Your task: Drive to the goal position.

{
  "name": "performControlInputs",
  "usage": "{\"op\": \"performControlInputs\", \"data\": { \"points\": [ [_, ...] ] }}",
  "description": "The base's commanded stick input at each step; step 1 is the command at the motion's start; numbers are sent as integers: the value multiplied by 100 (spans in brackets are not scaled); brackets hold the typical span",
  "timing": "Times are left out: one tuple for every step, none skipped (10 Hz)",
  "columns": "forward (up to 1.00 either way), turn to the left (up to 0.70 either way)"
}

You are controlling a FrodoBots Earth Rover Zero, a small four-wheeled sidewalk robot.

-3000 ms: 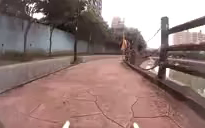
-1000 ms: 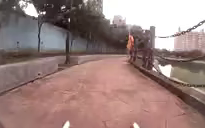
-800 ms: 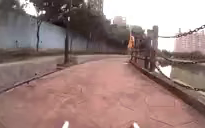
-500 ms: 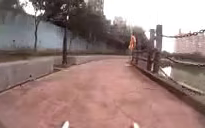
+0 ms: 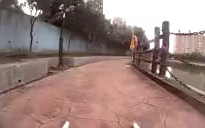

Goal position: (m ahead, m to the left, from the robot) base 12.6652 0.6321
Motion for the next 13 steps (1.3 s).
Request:
{"op": "performControlInputs", "data": {
  "points": [
    [70, 0],
    [70, 0],
    [70, 0],
    [70, 0],
    [70, 0],
    [70, 0],
    [70, -5],
    [70, -19],
    [70, -33],
    [70, -33],
    [70, -33],
    [70, -9],
    [70, -1]
  ]
}}
